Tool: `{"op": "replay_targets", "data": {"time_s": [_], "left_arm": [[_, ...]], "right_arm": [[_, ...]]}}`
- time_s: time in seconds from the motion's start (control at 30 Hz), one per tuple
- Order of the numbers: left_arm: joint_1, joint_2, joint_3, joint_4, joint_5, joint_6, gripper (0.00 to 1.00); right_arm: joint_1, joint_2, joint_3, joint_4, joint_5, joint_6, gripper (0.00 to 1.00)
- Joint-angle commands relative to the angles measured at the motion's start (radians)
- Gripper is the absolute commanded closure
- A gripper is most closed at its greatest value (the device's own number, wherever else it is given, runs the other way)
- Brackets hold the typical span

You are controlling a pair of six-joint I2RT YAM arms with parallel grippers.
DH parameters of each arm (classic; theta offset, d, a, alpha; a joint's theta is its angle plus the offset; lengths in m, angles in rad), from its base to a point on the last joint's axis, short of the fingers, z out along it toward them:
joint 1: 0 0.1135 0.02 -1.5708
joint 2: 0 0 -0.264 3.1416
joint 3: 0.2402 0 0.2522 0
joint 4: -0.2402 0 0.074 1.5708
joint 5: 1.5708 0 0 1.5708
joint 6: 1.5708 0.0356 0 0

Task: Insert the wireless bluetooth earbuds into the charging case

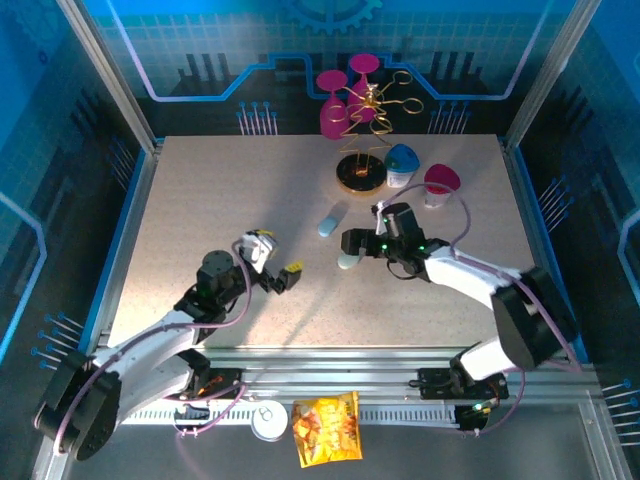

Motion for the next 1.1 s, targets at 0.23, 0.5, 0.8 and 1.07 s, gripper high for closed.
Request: {"op": "replay_targets", "data": {"time_s": [0.23,0.5,0.8,1.07], "left_arm": [[0.211,0.101,-0.026,0.117,-0.359,0.064,0.01],[0.365,0.396,-0.029,0.379,-0.200,-0.067,0.01],[0.458,0.612,0.063,0.422,-0.133,-0.164,0.01],[0.454,0.614,0.077,0.394,-0.185,-0.178,0.01]], "right_arm": [[-0.103,-0.234,-0.190,0.223,0.514,-0.551,0.00],[-0.302,-0.061,-0.405,0.727,0.330,-0.577,0.00],[-0.400,0.128,-0.455,0.986,0.113,-0.566,0.00],[-0.428,0.133,-0.394,0.886,0.136,-0.522,0.00]]}}
